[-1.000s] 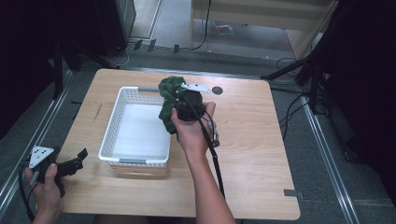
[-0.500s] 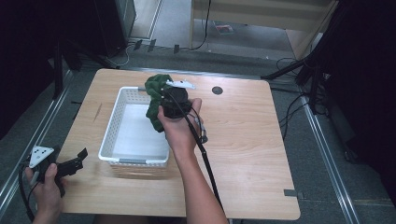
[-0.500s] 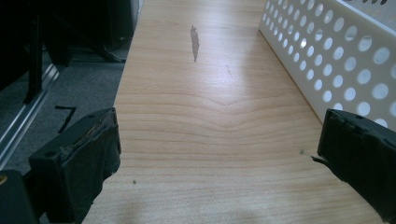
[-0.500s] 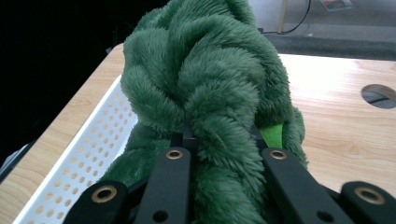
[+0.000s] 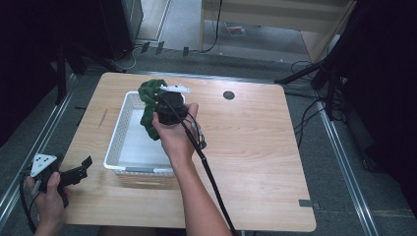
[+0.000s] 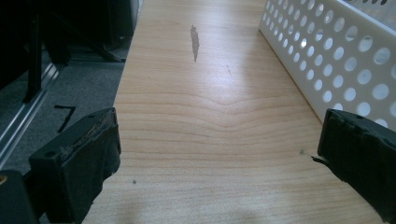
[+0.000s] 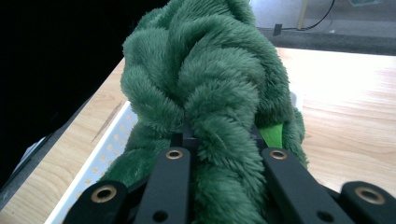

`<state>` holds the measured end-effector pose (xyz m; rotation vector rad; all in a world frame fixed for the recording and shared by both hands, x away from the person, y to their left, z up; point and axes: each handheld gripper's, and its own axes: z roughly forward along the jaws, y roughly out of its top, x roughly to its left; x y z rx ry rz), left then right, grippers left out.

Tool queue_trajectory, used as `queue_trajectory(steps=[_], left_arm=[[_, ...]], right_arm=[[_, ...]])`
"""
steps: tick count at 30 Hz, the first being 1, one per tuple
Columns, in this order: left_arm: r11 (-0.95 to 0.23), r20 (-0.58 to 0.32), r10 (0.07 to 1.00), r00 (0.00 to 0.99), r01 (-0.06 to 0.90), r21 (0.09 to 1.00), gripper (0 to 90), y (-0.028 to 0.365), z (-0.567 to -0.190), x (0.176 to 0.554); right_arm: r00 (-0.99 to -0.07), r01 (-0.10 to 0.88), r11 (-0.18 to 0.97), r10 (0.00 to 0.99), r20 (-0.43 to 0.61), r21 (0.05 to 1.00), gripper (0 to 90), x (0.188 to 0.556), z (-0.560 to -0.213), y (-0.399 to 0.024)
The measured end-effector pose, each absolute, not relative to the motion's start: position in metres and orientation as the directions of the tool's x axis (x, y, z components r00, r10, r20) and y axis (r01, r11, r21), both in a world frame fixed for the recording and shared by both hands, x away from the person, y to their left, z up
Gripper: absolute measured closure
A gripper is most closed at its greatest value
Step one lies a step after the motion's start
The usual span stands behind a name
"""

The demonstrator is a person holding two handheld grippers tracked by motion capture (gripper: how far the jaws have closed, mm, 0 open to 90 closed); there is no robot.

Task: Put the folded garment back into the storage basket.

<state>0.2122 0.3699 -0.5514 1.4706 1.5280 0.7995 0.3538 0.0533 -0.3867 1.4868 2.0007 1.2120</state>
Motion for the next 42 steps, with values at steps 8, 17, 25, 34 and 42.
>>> queue_trajectory(steps=[8, 17, 25, 34, 42], left_arm=[[0.106, -0.143, 0.989, 0.048, 0.450, 0.887, 0.2, 0.370, -0.551, 0.212], [0.107, -0.145, 0.988, 0.049, 0.450, 0.887, 0.2, 0.370, -0.551, 0.212], [0.108, -0.145, 0.988, 0.049, 0.450, 0.887, 0.2, 0.370, -0.551, 0.212], [0.109, -0.145, 0.988, 0.047, 0.450, 0.886, 0.2, 0.370, -0.551, 0.212], [0.109, -0.146, 0.988, 0.048, 0.448, 0.887, 0.2, 0.370, -0.551, 0.212]], right_arm=[[-0.388, 0.601, 0.080, 0.899, 0.203, 0.795, 80.1, 0.354, -0.396, 0.068], [-0.387, 0.615, 0.081, 0.897, 0.211, 0.784, 79.6, 0.356, -0.421, 0.083], [-0.363, 0.670, 0.092, 0.906, 0.217, 0.737, 79.4, 0.363, -0.454, 0.095], [-0.335, 0.697, 0.093, 0.919, 0.208, 0.711, 78.6, 0.373, -0.476, 0.105], [-0.371, 0.684, 0.135, 0.911, 0.183, 0.717, 48.2, 0.381, -0.488, 0.106]])
